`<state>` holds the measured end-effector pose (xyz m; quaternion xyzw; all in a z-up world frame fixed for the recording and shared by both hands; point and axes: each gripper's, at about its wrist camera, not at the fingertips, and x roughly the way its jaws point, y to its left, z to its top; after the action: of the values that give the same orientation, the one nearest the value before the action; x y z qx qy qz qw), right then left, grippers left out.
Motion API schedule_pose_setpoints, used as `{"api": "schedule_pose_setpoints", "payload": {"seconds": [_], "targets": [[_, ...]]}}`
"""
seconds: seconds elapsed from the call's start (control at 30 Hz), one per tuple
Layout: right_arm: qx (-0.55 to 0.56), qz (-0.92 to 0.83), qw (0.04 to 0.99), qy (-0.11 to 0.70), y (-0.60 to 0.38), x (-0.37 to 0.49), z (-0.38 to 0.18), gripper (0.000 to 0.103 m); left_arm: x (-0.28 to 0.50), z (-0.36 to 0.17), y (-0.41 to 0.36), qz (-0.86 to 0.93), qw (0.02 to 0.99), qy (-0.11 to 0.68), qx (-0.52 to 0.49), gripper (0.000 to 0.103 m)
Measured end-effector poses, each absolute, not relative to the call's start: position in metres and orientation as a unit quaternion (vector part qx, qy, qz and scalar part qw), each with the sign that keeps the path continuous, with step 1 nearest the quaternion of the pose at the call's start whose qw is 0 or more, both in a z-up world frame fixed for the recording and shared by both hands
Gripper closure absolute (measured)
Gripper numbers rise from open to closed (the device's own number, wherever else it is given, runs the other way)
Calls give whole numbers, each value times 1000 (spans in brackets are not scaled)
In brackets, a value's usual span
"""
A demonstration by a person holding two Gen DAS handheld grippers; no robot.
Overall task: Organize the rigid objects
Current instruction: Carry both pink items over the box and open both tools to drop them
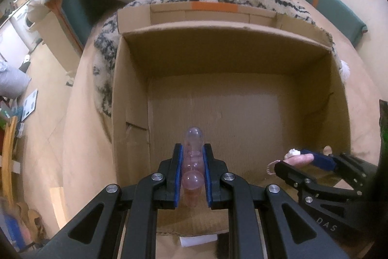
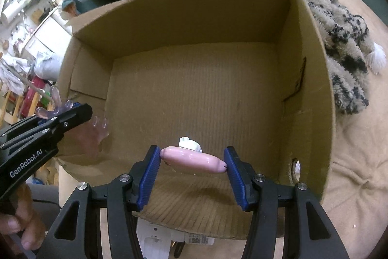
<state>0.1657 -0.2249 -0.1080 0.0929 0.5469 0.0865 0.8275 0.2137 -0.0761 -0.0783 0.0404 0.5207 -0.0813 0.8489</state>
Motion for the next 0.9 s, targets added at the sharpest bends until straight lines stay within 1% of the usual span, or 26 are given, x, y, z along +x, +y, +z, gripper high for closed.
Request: {"api": "schedule_pose_setpoints", "payload": {"seconds": [0.53, 0.6, 0.7, 0.73, 0.77, 0.87, 0.9], "targets": [[107, 82, 820, 556, -228, 171, -112, 46, 215, -93, -73, -64, 839, 538, 44, 89], [122, 85, 818, 556, -231, 171, -112, 44, 214, -91, -73, -60, 843, 532, 47, 89], [143, 92, 819, 549, -235, 171, -108, 38, 213, -89, -76, -65, 845, 527, 57, 88], [149, 94, 820, 545, -236, 170, -106, 35, 212, -89, -78, -67, 845, 527, 60, 86], [154, 97, 821, 540, -237, 170, -104, 33, 212, -89, -78, -66, 845, 528, 62, 85], [159, 100, 827, 529, -238, 168, -98, 33, 210, -85, -80, -59, 848, 522, 67, 77], [163, 101, 830, 524, -239, 167, -96, 33, 209, -83, -80, -58, 851, 517, 68, 68]]}}
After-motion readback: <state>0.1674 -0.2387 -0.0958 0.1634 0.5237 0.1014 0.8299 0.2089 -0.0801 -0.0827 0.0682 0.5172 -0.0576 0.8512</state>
